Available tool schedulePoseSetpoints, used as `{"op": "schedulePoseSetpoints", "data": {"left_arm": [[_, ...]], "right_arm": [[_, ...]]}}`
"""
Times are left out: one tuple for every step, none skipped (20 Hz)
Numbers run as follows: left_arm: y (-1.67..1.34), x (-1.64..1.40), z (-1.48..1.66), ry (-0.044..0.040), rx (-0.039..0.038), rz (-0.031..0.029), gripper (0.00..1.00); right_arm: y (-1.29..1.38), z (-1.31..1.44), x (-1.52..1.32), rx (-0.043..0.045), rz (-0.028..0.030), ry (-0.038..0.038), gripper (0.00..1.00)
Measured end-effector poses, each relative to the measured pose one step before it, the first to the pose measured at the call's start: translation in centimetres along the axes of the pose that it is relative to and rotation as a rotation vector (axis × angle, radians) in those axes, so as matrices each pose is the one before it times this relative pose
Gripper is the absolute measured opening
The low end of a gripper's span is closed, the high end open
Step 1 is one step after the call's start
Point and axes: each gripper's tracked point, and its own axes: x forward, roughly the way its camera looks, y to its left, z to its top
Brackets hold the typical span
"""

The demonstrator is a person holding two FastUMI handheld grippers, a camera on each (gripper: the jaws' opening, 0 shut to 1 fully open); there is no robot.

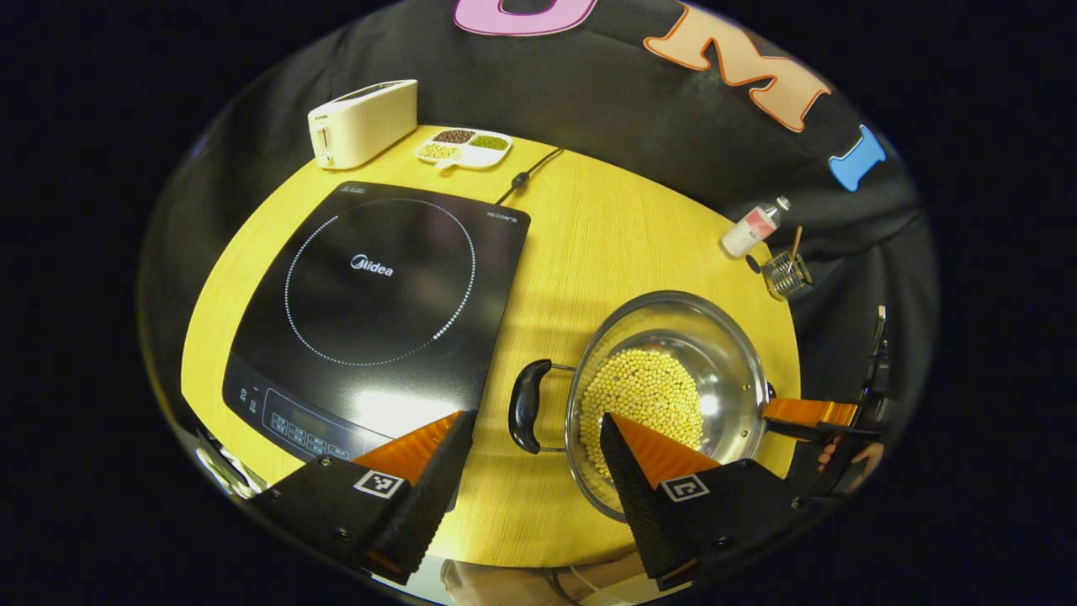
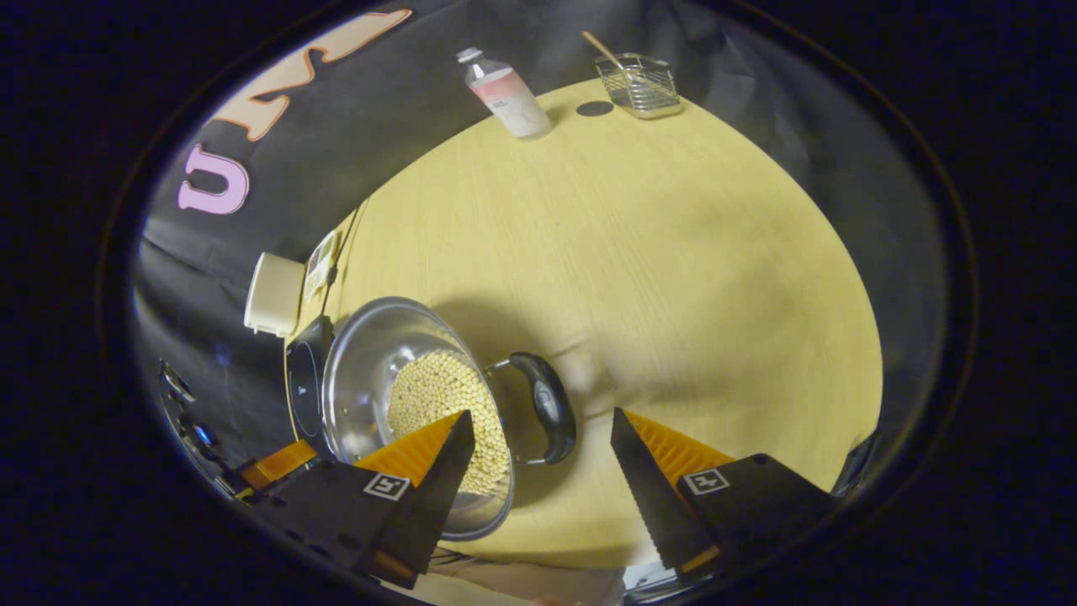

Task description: First push the handle of the pot to place it horizontally, then grasp the pot with both hands and set it on the induction cooktop.

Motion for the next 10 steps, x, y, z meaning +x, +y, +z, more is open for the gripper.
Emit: {"op": "schedulePoseSetpoints", "data": {"left_arm": [[-0.126,0.211,-0.081,0.00769,0.00054,-0.00232,0.94],[-0.149,0.47,-0.094,0.00902,0.00084,-0.00474,0.94],[-0.204,0.386,-0.149,0.01133,-0.00176,-0.00353,0.94],[-0.161,0.485,-0.076,0.00824,-0.00465,-0.00383,0.93],[-0.22,0.447,0.007,0.00749,-0.0057,-0.00755,0.92],[-0.281,0.452,-0.026,0.0078,-0.00629,-0.0076,0.92],[-0.17,0.392,0.072,0.00593,-0.00288,-0.00114,0.92],[0.067,0.38,0.141,0.00526,-0.001,0.00383,0.91],[-0.009,0.364,0.128,0.0029,0.00019,0.00459,0.88],[0.063,0.388,0.119,0.00235,-0.00021,0.00781,0.87]], "right_arm": [[-0.052,-0.042,0.292,0.00175,0.00364,0.00671,0.94],[0.061,0.04,0.27,0.00141,0.00346,0.00498,1.0],[0.148,-0.083,0.385,0.00467,0.00376,0.00478,0.94],[0.13,0.01,0.258,0.00609,0.00723,0.00694,0.93],[0.181,-0.011,0.296,0.00674,0.00624,0.0065,0.92],[0.1,0.042,0.333,0.00405,0.00555,0.00482,1.0],[0.051,-0.111,0.326,0.00025,0.0026,0.00823,0.99],[0.021,-0.026,0.257,-0.00041,0.00359,0.0092,0.99],[0.06,0.02,0.224,-0.00009,0.00425,0.00605,0.99],[-0.005,0.029,0.347,0.00125,0.00127,0.00779,0.98]]}}
